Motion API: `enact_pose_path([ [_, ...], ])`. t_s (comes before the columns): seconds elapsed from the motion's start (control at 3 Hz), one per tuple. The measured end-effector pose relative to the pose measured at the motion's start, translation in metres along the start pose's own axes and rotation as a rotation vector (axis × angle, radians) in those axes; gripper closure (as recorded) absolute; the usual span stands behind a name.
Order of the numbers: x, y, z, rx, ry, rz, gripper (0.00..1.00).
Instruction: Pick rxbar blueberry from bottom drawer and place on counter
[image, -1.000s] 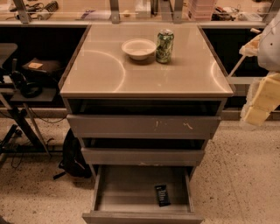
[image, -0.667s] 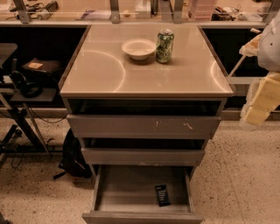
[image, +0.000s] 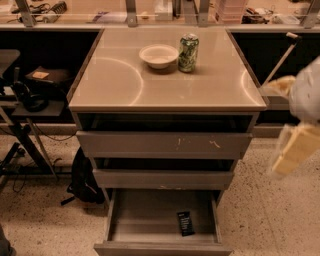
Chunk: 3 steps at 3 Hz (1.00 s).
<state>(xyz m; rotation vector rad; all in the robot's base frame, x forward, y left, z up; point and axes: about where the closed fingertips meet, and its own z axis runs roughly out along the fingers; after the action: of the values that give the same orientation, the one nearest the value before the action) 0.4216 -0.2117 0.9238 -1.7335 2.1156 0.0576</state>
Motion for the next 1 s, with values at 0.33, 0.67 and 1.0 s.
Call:
enact_pose_path([
  [0.33,0.008,0.041,0.053,-0.019,-0.155,-0.012,0.0],
  [0.67,0.008,0.081,0.118,-0.029,-0.215,-0.003,0.0],
  [1.0,0.006,0.126,0.203,-0.088,-0.194,0.021,0.0],
])
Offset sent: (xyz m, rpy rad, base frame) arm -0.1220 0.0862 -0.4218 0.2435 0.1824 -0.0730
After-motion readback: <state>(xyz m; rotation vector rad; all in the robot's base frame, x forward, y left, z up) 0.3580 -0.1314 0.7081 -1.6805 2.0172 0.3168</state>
